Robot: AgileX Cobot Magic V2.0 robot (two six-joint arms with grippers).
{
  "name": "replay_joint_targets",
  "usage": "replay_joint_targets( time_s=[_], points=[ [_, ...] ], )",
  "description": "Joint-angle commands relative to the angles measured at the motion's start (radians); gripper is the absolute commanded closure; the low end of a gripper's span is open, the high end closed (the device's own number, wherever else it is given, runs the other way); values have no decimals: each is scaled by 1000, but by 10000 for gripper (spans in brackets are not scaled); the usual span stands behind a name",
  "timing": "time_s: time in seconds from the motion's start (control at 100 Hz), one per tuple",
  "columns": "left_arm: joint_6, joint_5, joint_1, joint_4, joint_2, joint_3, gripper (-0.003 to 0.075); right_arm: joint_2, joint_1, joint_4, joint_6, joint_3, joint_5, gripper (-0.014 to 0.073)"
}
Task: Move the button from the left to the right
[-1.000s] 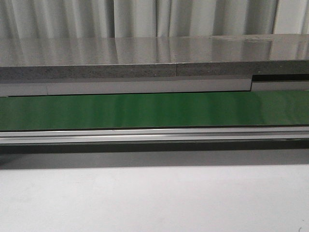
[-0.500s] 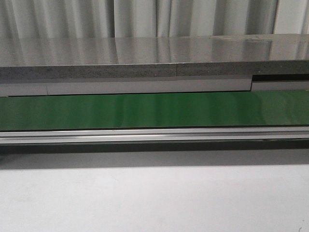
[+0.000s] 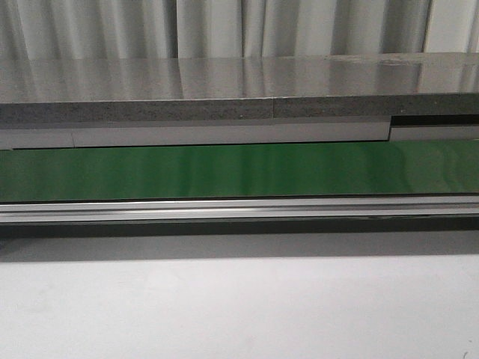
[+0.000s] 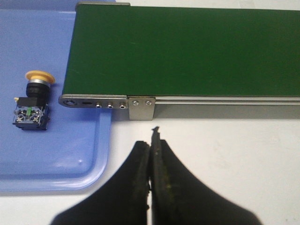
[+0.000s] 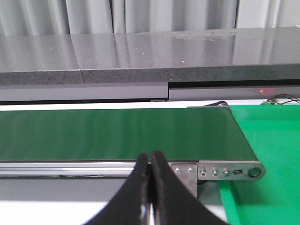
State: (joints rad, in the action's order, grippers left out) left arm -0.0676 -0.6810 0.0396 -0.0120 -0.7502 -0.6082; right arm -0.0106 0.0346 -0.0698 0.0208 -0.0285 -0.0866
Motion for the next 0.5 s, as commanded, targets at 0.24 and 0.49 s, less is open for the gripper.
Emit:
replay_joint_targets(
  time_s=[0.24,0.49],
  points=[
    [-9,12,-2,-10,-9,-36,739,-20,1,5,2,15,87,662],
    [-9,-2,-2,-10,-9,-36,484,-20,1,5,2,15,87,662]
  ],
)
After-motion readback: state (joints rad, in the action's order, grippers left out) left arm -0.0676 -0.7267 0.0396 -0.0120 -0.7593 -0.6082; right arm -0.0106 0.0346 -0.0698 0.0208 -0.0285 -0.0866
